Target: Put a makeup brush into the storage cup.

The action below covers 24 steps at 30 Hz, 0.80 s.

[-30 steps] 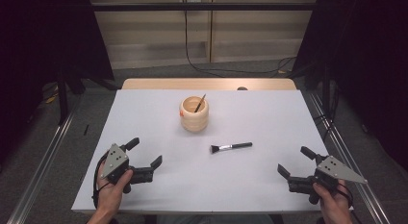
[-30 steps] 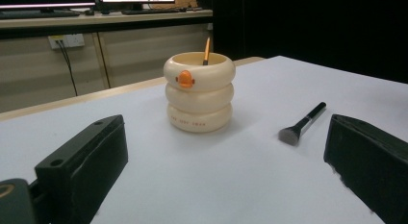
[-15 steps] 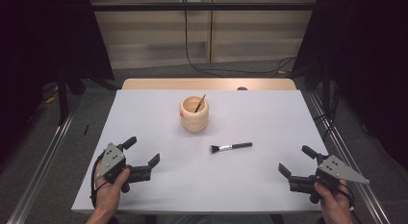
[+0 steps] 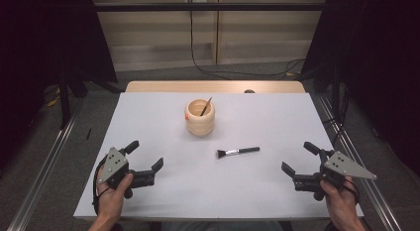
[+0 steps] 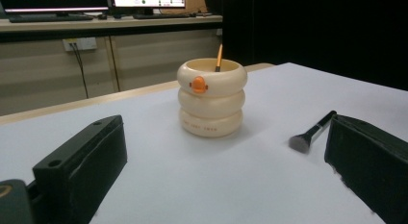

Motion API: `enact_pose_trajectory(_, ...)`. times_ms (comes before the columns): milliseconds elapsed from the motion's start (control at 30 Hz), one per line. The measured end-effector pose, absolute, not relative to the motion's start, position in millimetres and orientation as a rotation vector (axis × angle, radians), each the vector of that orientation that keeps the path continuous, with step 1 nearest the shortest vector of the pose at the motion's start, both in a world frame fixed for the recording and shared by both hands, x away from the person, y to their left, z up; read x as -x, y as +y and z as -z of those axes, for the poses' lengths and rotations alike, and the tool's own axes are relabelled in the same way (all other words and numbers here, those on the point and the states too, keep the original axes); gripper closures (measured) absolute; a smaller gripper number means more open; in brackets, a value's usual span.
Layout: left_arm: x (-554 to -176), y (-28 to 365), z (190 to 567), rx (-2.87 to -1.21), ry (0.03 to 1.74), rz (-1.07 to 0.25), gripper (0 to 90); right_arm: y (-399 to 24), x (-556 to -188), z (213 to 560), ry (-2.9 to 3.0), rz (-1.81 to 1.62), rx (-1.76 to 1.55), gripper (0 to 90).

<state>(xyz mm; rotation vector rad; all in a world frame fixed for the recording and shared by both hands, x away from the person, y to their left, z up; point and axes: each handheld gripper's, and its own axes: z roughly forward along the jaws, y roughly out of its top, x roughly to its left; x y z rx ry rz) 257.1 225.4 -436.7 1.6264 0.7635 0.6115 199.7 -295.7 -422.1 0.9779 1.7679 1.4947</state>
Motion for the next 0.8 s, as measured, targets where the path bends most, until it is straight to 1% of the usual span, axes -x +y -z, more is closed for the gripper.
enact_pose_trajectory(167, -256.4, 225.9, 436.1, -1.617, 0.766, -0.611, 1.0, -288.9, -210.8, 418.3, 1.783, -1.500, -0.976, 0.4)
enact_pose_trajectory(300, -256.0, 226.0, 436.2, -1.596, 0.778, -0.572, 0.8, -283.4, -221.1, 413.9, 1.797, -1.510, -0.964, 0.2)
enact_pose_trajectory(467, -256.2, 223.9, 435.7, -1.615, 0.753, -0.602, 0.7, -276.2, -233.4, 409.6, 1.805, -1.529, -0.946, 0.1)
enact_pose_trajectory(800, -256.1, 224.6, 435.7, -1.620, 0.759, -0.610, 0.7, -262.9, -259.1, 400.2, 1.792, -1.576, -0.908, 0.0)
